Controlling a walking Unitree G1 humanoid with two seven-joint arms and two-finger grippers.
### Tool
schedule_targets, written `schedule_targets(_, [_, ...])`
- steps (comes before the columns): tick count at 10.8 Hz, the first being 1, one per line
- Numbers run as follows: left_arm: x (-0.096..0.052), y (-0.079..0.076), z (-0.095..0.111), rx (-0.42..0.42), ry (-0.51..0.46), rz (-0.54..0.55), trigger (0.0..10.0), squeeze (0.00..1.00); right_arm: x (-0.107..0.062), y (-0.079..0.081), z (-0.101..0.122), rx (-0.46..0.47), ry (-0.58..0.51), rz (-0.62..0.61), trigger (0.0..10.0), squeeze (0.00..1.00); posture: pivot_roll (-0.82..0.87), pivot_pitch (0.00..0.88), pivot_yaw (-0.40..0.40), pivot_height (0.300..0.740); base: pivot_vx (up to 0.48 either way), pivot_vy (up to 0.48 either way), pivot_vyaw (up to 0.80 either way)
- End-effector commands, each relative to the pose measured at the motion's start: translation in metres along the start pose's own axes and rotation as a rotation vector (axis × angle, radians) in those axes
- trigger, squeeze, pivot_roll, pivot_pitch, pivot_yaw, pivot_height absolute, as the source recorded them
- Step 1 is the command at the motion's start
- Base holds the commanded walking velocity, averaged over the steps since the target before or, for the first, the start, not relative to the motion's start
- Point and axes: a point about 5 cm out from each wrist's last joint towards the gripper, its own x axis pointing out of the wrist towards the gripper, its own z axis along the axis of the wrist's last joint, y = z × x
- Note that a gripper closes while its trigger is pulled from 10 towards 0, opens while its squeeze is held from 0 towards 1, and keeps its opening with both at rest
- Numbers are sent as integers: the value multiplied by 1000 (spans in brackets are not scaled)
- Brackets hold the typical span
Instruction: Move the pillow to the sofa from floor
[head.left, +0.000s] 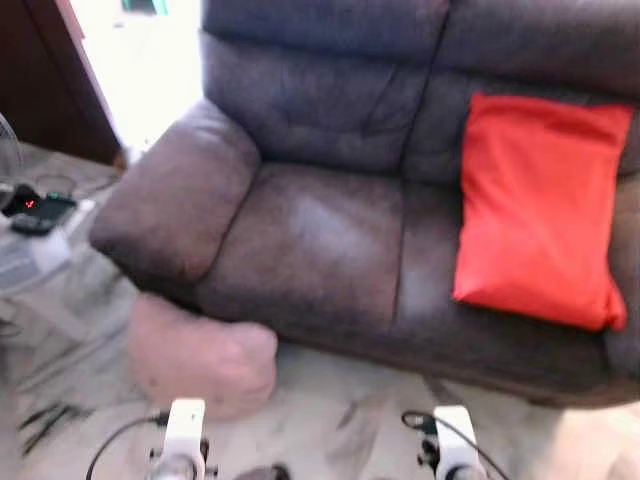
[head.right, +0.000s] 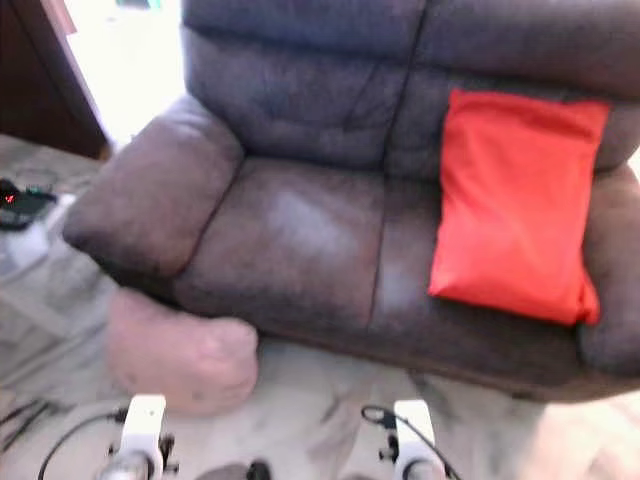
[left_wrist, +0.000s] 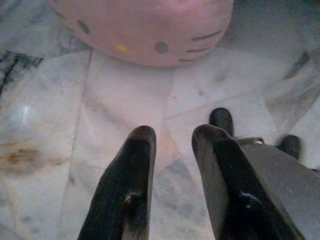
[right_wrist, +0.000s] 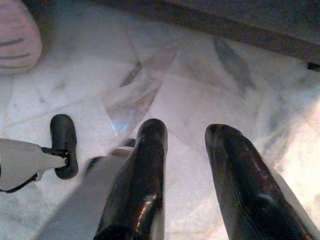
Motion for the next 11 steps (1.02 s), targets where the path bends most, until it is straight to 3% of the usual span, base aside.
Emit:
schedule_targets(1, [-2, -4, -12, 10, 39, -11, 10000, 0, -2, -4, -9, 12, 26, -9, 10000, 0, 88, 127, -36, 740, 0, 326, 0])
schedule_targets(11, [-3, -4, -14, 22, 42, -19, 10000, 0, -3, -3, -12, 4, 31, -11, 10000, 0, 86, 76, -29, 740, 0, 329, 0])
